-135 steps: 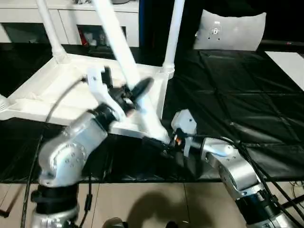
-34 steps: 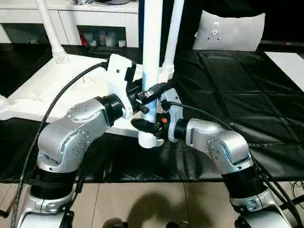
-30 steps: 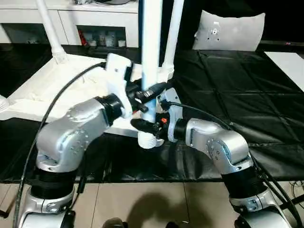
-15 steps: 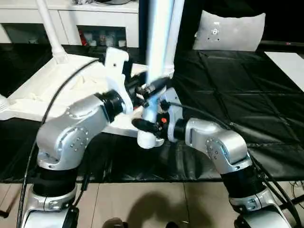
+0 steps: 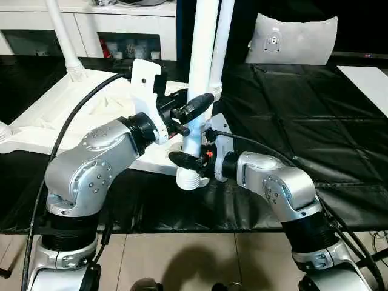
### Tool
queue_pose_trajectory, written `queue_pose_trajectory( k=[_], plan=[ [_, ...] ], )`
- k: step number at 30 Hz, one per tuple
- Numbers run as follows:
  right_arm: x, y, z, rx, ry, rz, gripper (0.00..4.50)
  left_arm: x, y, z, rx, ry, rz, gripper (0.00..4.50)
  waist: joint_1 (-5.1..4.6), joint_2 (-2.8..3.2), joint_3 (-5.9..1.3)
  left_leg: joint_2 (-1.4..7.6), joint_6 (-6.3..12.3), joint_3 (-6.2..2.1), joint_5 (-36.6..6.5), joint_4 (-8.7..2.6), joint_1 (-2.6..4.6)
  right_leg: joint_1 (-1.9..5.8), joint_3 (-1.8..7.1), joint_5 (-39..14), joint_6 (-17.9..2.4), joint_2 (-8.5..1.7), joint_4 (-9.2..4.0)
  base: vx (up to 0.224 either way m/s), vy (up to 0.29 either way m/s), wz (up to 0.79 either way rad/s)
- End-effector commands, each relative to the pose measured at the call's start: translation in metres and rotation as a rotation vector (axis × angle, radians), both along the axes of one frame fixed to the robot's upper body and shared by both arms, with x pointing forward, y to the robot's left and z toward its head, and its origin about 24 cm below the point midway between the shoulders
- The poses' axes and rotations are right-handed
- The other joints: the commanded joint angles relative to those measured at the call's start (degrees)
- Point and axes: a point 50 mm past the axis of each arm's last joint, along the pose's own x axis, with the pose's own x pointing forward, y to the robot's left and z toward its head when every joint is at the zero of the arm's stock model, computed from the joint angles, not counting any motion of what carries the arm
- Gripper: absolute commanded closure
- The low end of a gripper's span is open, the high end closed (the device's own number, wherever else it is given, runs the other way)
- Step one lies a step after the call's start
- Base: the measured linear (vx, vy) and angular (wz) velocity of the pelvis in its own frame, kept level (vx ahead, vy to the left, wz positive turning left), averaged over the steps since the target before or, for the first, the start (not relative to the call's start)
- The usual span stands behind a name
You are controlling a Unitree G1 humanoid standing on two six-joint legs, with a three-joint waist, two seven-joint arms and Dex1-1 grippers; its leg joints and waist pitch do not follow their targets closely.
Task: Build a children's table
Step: Pick table leg
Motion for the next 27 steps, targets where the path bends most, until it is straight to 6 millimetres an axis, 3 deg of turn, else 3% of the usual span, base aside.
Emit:
queue_pose_trajectory(
  k=[1, 2, 8, 11, 14, 21, 27],
  plan=[
    [0.003, -0.002, 0.003, -0.003, -0.019, -0.013, 2.59, -0.002, -0.001, 0.000, 0.006, -0.001, -0.004, 2.30, 0.01, 0.53, -4.62, 3.22, -1.10, -1.45, -7.4, -4.47, 0.17, 3.40, 3.94, -21.2, -2.2, -5.59, -4.54, 0.000, 0.000, 0.00],
    [0.003, -0.002, 0.003, -0.004, -0.020, -0.013, 2.59, -0.002, -0.001, 0.000, 0.006, 0.000, -0.002, 2.60, 0.02, 0.58, -4.61, 3.23, -1.13, -1.47, -7.3, -4.47, 0.16, 3.41, 3.93, -21.2, -2.3, -5.59, -4.52, 0.000, 0.000, 0.00],
    [0.003, -0.002, 0.004, -0.021, -0.047, -0.006, 2.59, 0.004, 0.006, 0.004, -0.026, -0.017, 0.056, 2.75, -0.01, 0.55, -4.62, 3.22, -1.15, -1.44, -7.3, -4.44, 0.15, 3.40, 3.92, -21.1, -2.3, -5.57, -4.51, 0.000, 0.000, 0.00],
    [0.004, -0.003, 0.005, -0.020, -0.056, -0.002, 1.89, 0.006, 0.008, 0.007, -0.039, -0.026, 0.071, 2.75, -0.03, 0.42, -4.59, 3.18, -1.04, -1.42, -7.5, -4.44, 0.19, 3.39, 3.91, -21.8, -2.1, -5.57, -4.64, 0.000, 0.000, 0.00],
    [0.005, -0.005, 0.003, -0.030, -0.057, -0.016, 1.81, 0.006, 0.009, 0.009, -0.042, -0.033, 0.068, 2.75, -0.02, 0.50, -4.61, 3.17, -1.02, -1.42, -7.3, -4.41, 0.13, 3.39, 3.92, -21.5, -1.9, -5.56, -4.62, 0.000, 0.000, 0.00],
    [0.006, -0.010, 0.004, -0.037, -0.064, -0.024, 1.11, 0.002, 0.002, 0.012, -0.037, -0.042, 0.024, 2.75, -0.04, 0.28, -4.60, 3.14, -0.70, -1.36, -7.3, -4.40, 0.19, 3.38, 3.90, -22.1, -1.9, -5.53, -4.69, 0.000, 0.000, 0.00],
    [0.007, -0.012, 0.003, -0.049, -0.054, -0.033, 1.01, 0.000, -0.002, 0.012, -0.027, -0.045, -0.002, 2.75, -0.01, 0.29, -4.61, 3.15, -0.60, -1.35, -6.9, -4.36, 0.19, 3.32, 3.91, -22.2, -1.9, -5.54, -4.63, 0.000, 0.000, 0.00]
  ],
)
